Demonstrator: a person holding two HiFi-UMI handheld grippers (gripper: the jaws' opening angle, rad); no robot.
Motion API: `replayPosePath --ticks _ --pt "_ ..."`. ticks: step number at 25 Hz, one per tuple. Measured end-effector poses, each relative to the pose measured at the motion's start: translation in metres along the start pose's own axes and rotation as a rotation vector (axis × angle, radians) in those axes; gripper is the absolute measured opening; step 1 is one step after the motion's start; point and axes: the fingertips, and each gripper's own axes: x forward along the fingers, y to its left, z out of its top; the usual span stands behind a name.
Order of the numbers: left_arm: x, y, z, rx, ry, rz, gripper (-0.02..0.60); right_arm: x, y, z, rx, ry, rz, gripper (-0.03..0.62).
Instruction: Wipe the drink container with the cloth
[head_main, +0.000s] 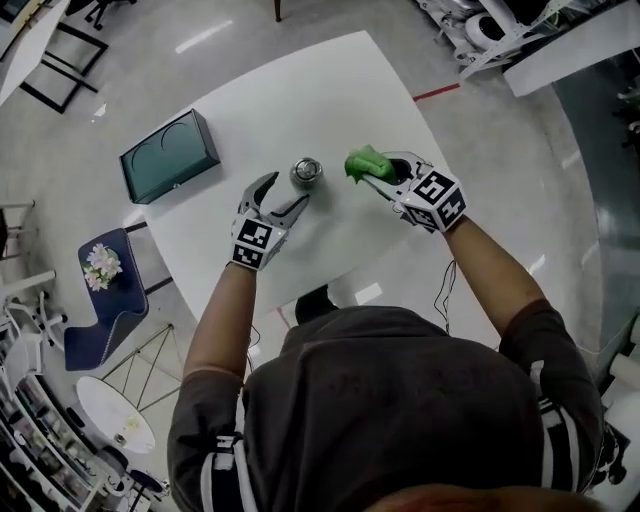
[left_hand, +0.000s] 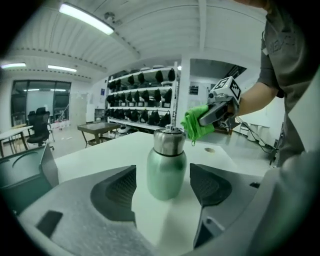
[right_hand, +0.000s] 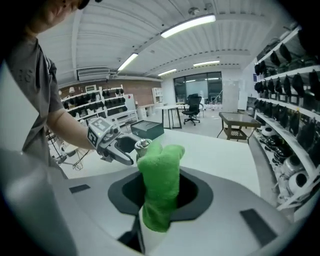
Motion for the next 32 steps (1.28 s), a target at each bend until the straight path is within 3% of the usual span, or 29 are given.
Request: replayPosePath --ticks 9,13,19,24,27,32 --pt "0.030 -0.005 -0.012 0.146 0.044 -0.167 0.308 0.081 0.017 -0.024 -0.189 0.194 0.089 0.087" --pt "0.032 -0.005 -0.013 0.152 0.043 -0.168 0.298 0.096 0.021 -0.028 -0.318 0.265 0.090 0.087" --pt "0.031 -0.004 -0.014 0.159 0.046 -0.175 0.296 0.117 0.017 -0.056 -0.345 0.388 0.064 0.086" --pt "0.032 -0.004 -0.017 0.168 0.044 -0.192 0.296 0.130 0.019 -0.083 -0.422 0.488 0.099 0.086" --pt "0.031 -0.004 -0.015 0.179 0.042 -0.206 0.296 0.116 0.019 -0.070 -0.362 0.454 0.153 0.086" --pt "0.030 -0.003 -0.015 0.193 0.041 -0.224 0.295 0.089 0.006 -0.008 -0.029 0.219 0.212 0.086"
